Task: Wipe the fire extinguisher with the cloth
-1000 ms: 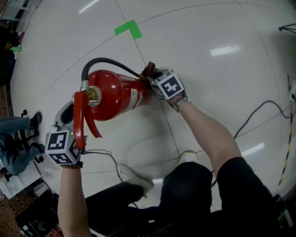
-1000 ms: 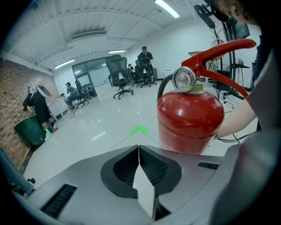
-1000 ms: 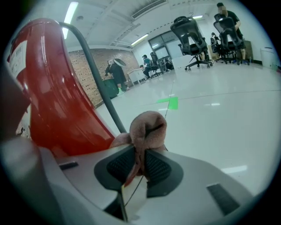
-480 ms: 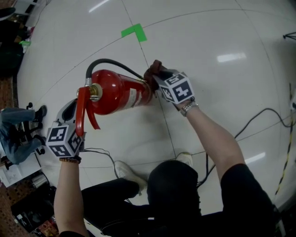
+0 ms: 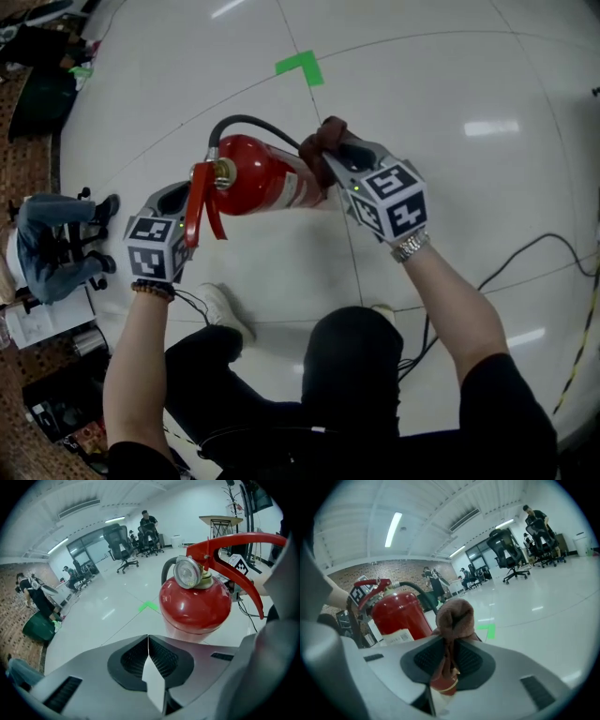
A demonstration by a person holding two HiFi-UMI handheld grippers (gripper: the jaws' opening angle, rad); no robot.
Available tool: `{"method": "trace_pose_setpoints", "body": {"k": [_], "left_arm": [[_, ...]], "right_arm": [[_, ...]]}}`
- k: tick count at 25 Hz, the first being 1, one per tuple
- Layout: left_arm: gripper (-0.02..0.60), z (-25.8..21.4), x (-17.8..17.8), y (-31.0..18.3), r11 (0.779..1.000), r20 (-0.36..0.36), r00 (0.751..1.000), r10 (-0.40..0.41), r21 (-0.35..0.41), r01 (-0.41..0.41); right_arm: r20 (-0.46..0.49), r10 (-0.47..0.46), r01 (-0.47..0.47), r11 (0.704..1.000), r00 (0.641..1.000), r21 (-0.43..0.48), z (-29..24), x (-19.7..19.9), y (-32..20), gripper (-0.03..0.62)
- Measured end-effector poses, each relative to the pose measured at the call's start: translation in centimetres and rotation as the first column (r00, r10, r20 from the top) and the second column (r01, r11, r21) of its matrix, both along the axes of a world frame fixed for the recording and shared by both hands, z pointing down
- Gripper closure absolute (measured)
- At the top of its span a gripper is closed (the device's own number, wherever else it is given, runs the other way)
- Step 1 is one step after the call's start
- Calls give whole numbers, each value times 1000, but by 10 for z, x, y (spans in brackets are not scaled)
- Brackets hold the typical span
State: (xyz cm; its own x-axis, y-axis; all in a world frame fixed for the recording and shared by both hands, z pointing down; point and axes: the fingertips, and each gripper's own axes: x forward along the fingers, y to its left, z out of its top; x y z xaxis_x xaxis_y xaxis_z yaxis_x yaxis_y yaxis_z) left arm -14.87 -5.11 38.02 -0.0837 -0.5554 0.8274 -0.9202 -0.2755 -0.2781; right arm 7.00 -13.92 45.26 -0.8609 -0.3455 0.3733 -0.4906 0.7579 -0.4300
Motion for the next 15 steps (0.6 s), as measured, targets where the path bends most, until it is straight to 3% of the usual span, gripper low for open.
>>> {"method": "trace_pose_setpoints", "body": {"k": [8,15], "left_arm": [[578,15,8,19,988,5,995,102,-117,-100],[578,32,6,31,954,-57,969,240,-172,-246]], "right_arm": [[28,52,-55,992,998,117,-83,-2,18,510],[11,123,-123,975,992,186,-125,-24,37,510]]}}
